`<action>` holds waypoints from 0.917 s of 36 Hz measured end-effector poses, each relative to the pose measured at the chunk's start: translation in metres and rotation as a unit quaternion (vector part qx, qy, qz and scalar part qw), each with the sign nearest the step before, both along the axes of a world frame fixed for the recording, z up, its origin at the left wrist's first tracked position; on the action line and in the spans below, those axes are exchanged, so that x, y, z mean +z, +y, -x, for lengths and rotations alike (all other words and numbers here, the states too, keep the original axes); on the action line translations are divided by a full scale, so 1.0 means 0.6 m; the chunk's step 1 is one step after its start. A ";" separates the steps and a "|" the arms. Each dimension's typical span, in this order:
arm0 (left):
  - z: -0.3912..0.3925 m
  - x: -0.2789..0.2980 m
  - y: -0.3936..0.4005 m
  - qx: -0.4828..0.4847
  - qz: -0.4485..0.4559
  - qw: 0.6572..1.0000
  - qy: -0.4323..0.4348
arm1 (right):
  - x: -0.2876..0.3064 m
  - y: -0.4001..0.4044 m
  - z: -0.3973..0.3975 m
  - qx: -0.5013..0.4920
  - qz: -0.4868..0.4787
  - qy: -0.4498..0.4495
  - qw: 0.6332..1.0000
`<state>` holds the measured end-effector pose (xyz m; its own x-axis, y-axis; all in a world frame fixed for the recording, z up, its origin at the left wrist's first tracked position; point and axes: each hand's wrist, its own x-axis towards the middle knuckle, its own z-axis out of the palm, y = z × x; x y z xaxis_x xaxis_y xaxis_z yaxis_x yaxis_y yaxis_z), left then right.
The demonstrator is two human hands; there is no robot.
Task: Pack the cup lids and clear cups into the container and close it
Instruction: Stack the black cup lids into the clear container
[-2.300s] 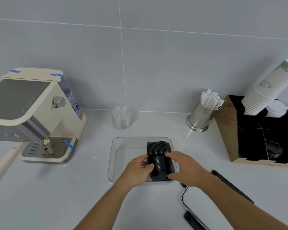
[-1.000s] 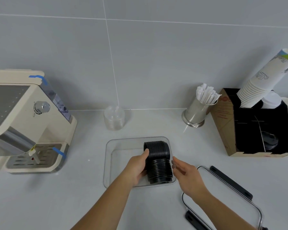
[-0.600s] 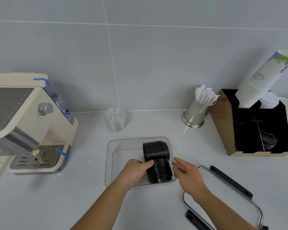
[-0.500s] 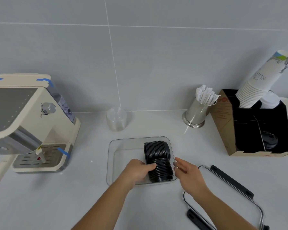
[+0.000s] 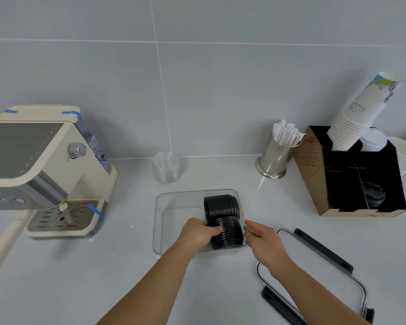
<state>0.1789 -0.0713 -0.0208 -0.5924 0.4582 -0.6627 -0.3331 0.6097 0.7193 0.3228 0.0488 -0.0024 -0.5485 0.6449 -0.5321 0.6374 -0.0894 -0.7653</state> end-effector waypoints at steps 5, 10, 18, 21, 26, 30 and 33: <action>0.001 0.011 -0.004 -0.005 0.018 1.000 0.001 | 0.014 -0.001 -0.001 -0.018 0.001 0.004 1.000; 0.003 0.025 -0.013 0.002 0.002 1.000 -0.011 | 0.018 0.004 -0.008 -0.030 0.010 0.022 0.999; 0.007 0.060 -0.053 0.075 -0.102 0.984 -0.128 | 0.037 0.022 -0.003 -0.055 0.046 0.059 0.996; 0.016 0.066 -0.072 0.101 -0.129 0.976 -0.142 | 0.050 0.027 0.007 -0.065 0.064 0.094 0.991; 0.039 0.076 -0.107 0.168 -0.168 0.959 -0.155 | 0.069 0.031 0.035 -0.065 0.075 0.119 0.988; 0.064 0.083 -0.132 0.221 -0.199 0.941 -0.163 | 0.079 0.032 0.062 -0.062 0.099 0.141 0.983; 0.085 0.085 -0.144 0.258 -0.221 0.925 -0.168 | 0.086 0.031 0.084 -0.061 0.132 0.162 0.976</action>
